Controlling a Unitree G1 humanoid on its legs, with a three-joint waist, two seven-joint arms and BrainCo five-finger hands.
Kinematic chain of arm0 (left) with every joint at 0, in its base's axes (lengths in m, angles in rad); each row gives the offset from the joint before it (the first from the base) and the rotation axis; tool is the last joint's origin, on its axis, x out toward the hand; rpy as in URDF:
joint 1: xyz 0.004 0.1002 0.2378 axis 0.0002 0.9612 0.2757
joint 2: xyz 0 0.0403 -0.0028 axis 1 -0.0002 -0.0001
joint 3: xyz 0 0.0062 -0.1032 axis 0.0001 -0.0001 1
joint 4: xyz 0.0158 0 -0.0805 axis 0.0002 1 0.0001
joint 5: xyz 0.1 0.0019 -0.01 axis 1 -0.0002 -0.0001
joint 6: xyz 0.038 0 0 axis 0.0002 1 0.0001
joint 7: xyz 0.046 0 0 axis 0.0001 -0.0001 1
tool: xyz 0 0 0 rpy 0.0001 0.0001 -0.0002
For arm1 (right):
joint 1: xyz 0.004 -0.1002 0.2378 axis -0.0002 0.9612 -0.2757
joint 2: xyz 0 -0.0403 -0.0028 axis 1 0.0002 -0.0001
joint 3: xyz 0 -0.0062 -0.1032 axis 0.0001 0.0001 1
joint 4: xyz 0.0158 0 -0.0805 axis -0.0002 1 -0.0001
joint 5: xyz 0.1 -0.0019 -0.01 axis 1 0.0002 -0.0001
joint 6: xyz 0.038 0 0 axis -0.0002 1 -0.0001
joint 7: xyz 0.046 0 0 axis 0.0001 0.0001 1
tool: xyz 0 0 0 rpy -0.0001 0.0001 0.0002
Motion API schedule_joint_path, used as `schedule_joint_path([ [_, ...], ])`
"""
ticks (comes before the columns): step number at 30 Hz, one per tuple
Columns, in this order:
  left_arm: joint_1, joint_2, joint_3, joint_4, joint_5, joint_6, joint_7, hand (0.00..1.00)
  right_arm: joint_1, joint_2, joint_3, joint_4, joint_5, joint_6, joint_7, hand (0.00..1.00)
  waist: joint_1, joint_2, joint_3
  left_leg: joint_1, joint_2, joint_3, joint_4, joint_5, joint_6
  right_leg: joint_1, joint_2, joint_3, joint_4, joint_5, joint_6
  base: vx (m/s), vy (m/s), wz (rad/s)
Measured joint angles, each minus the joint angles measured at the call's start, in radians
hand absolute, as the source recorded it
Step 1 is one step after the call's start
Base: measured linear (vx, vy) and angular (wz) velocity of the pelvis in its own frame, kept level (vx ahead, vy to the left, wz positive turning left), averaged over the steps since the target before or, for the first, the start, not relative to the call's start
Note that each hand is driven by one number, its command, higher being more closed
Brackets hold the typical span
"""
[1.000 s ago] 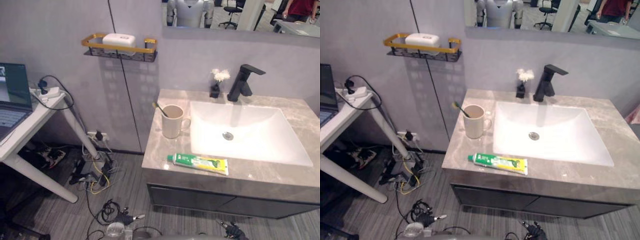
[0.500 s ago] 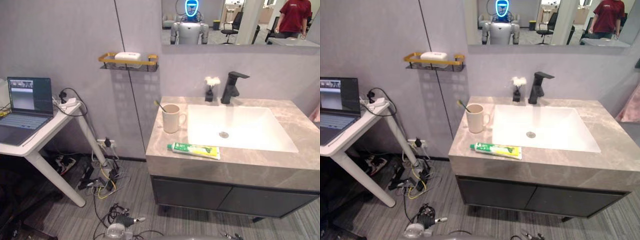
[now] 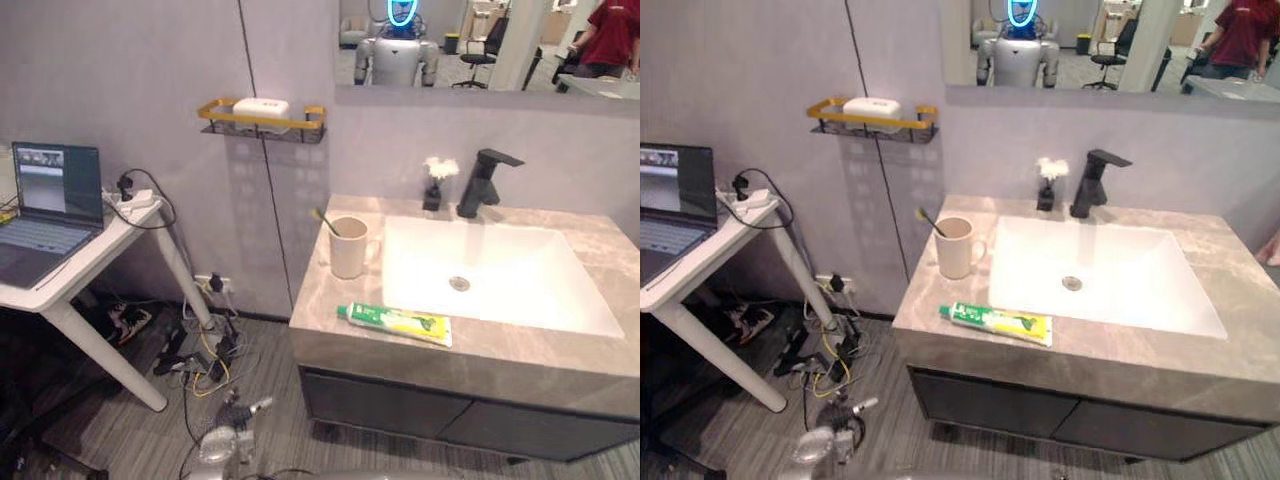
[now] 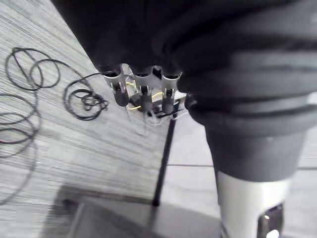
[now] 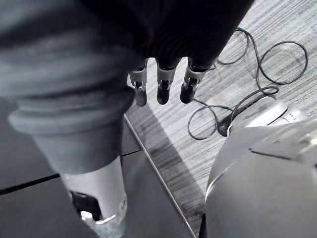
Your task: Organize washtable
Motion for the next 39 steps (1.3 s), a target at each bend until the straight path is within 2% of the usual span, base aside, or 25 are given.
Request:
schedule_joint_path([
  [5, 0.044, -0.023, 0.085, -0.153, -0.059, -0.017, 0.053, 0.00, -0.001, 0.008, 0.008, -0.017, -0.001, -0.008, 0.001, 0.00, 0.002, 0.005, 0.000, 0.000, 0.000, -0.001, -0.001, 0.000, 0.000, 0.000, 0.000, 0.001, 0.000, 0.000, 0.000, -0.03, 0.007, 0.01],
  [8, 0.048, -0.031, 0.126, -0.269, -0.056, -0.033, 0.096, 0.00, 0.009, 0.012, 0.036, -0.035, -0.001, -0.009, 0.002, 0.00, 0.002, 0.007, 0.001, -0.001, 0.001, -0.001, -0.004, 0.001, 0.002, -0.001, -0.001, 0.004, 0.000, 0.000, 0.000, -0.09, 0.014, 0.01],
  [9, 0.052, -0.032, 0.138, -0.319, -0.053, -0.038, 0.114, 0.00, 0.011, 0.014, 0.044, -0.035, -0.001, -0.009, 0.003, 0.00, 0.002, 0.017, 0.007, -0.007, 0.001, 0.001, -0.010, 0.002, 0.003, -0.002, 0.000, 0.006, -0.001, 0.000, 0.000, -0.12, 0.005, -0.05],
  [12, 0.056, -0.032, 0.175, -0.437, -0.023, -0.047, 0.145, 0.00, 0.012, 0.013, 0.058, -0.043, -0.001, -0.011, 0.004, 0.00, 0.001, 0.014, 0.010, -0.008, 0.002, 0.008, -0.026, 0.010, 0.004, -0.012, -0.001, 0.007, -0.005, -0.003, -0.002, -0.09, -0.004, -0.09],
  [15, 0.056, -0.033, 0.203, -0.529, 0.048, -0.057, 0.193, 0.00, 0.022, 0.011, 0.072, -0.048, -0.001, -0.013, 0.005, 0.00, 0.000, 0.016, 0.007, -0.012, 0.002, 0.013, -0.033, 0.018, 0.004, -0.018, -0.001, 0.004, -0.013, -0.003, -0.004, -0.05, -0.008, -0.07],
  [19, 0.061, -0.035, 0.210, -0.676, 0.112, -0.058, 0.219, 0.00, 0.053, 0.010, 0.073, -0.069, -0.001, -0.013, 0.012, 0.00, -0.001, 0.017, 0.007, -0.019, -0.005, 0.012, -0.033, 0.025, 0.010, -0.018, -0.011, -0.004, -0.016, -0.016, -0.002, -0.02, 0.002, 0.03],
  [20, 0.063, -0.035, 0.210, -0.718, 0.131, -0.058, 0.219, 0.00, 0.057, 0.010, 0.073, -0.069, -0.001, -0.013, 0.015, 0.00, 0.000, 0.009, 0.002, -0.020, -0.011, 0.011, -0.032, 0.026, 0.011, -0.018, -0.015, -0.004, -0.016, -0.023, 0.000, 0.00, 0.016, 0.09],
  [27, 0.069, -0.035, 0.196, -0.959, 0.321, -0.061, 0.206, 0.00, 0.077, 0.000, 0.061, -0.032, -0.001, -0.012, 0.049, 0.00, -0.001, 0.012, 0.002, -0.031, -0.033, -0.006, -0.016, 0.024, 0.016, -0.019, -0.032, -0.004, -0.001, -0.030, 0.006, 0.00, 0.019, 0.09],
  [31, 0.096, -0.022, 0.149, -1.072, 0.417, -0.076, 0.198, 0.00, 0.075, 0.001, 0.031, -0.015, 0.000, -0.013, 0.050, 0.00, 0.001, 0.012, 0.001, -0.033, -0.035, -0.006, -0.008, 0.023, 0.017, -0.019, -0.033, -0.003, -0.001, -0.030, 0.006, 0.00, 0.000, 0.01],
  [39, 0.097, 0.079, 0.024, -1.258, 0.593, -0.111, 0.199, 0.00, 0.075, -0.003, 0.027, 0.014, 0.005, -0.014, 0.070, 0.00, -0.001, 0.018, -0.003, -0.040, -0.035, -0.010, 0.010, 0.021, 0.020, -0.015, -0.032, -0.004, 0.000, -0.030, 0.006, -0.02, 0.000, 0.01],
])
